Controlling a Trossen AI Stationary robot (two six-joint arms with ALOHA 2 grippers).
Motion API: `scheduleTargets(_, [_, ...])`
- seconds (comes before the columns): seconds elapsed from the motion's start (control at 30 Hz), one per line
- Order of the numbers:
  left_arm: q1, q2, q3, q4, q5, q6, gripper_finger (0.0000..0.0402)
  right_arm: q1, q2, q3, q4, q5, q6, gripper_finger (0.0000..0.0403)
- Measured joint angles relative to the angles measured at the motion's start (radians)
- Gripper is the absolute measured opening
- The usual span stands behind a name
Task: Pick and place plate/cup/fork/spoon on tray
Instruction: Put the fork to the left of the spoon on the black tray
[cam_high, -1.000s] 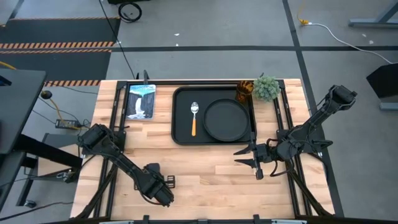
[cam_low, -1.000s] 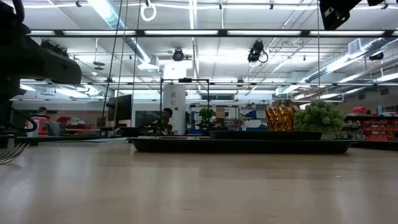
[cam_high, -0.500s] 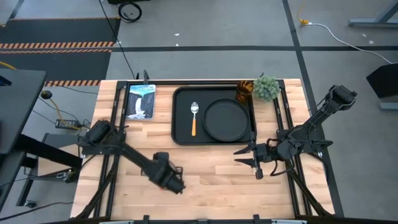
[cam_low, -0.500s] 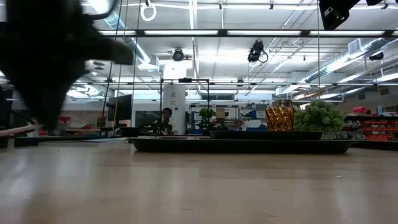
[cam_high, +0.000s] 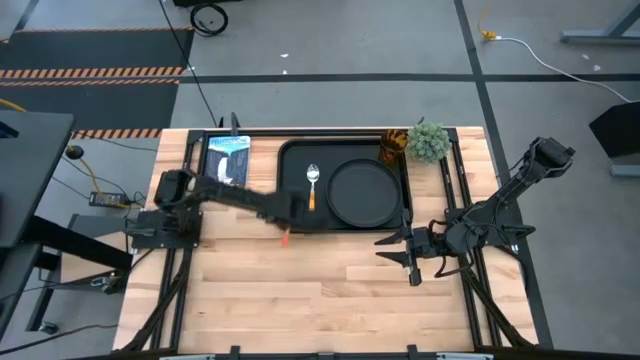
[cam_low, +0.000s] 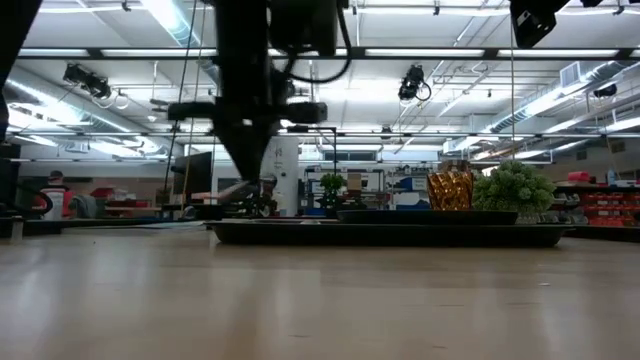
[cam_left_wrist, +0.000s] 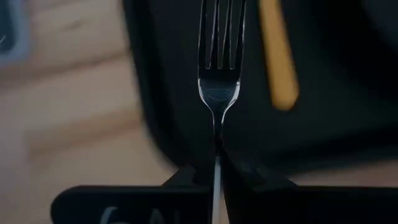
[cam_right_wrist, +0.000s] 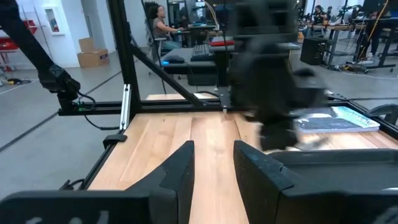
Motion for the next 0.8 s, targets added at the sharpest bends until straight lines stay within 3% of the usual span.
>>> scheduleTargets(0.27, [0.247, -0.001, -0.016, 0.136, 0.078, 0.242, 0.0017, 0.000, 0.000, 0.000, 0.000, 0.000, -0.001, 0.0118])
scheduleTargets(0.43, [0.366, -0.001, -0.085, 0.321, 0.164, 0.320, 0.0016, 0.000, 0.000, 0.000, 0.000, -0.001, -0.002, 0.0118])
scheduleTargets(0.8, [0.460, -0.001, -0.187, 0.440, 0.268, 0.305, 0.0017, 0.000, 0.000, 0.000, 0.003, -0.002, -0.007, 0.0118])
